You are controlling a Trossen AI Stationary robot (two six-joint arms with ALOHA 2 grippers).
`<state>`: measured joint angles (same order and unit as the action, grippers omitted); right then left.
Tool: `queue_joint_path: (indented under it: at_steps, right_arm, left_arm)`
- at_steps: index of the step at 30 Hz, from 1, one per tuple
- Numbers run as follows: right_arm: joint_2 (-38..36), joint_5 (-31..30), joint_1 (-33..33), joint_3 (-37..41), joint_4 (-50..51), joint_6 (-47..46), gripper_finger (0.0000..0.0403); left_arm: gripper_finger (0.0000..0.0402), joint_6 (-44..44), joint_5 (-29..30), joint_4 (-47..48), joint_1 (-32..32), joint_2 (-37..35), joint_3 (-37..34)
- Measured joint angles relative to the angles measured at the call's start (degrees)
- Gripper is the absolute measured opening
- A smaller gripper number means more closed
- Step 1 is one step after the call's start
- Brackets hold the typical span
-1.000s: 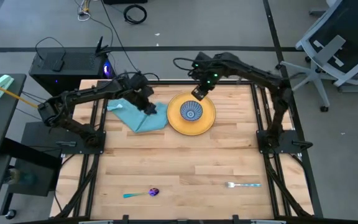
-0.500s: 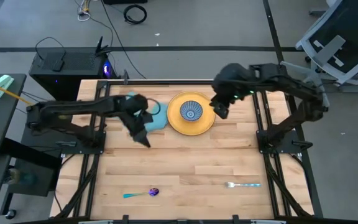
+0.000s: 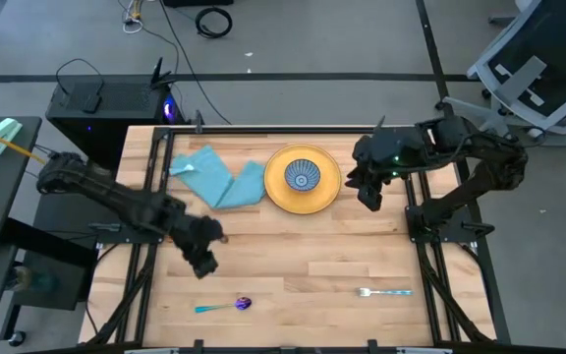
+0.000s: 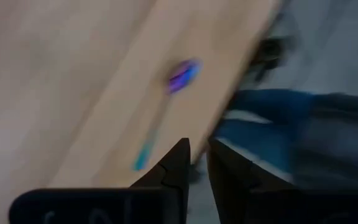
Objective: Set table place
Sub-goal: Put the white green fork to the right of the yellow plate
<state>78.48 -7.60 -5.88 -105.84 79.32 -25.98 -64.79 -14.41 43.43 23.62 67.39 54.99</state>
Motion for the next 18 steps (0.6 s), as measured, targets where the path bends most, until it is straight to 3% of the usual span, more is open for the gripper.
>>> queue_joint_path:
  at_steps: [4,8,15,18]
  right_arm:
    - [0.49,0.00,-2.26,0.28,0.05,-0.06,0.0113]
    - [0.59,0.04,-3.67,0.30,0.09,-1.24,0.0113]
    - [0.28,0.03,-10.50,0.31,11.02,-15.00,0.0113]
    - [0.15,-0.08,-16.15,1.65,10.34,-20.67,0.0113]
  left_arm:
    - [0.0057,-0.61,4.92,1.46,6.75,4.42,0.01]
    - [0.0057,-0.64,5.85,1.06,10.16,8.67,0.01]
    - [0.0057,-1.49,7.27,1.07,12.08,10.94,0.01]
    - [0.0056,-1.31,8.43,1.26,11.85,10.94,0.01]
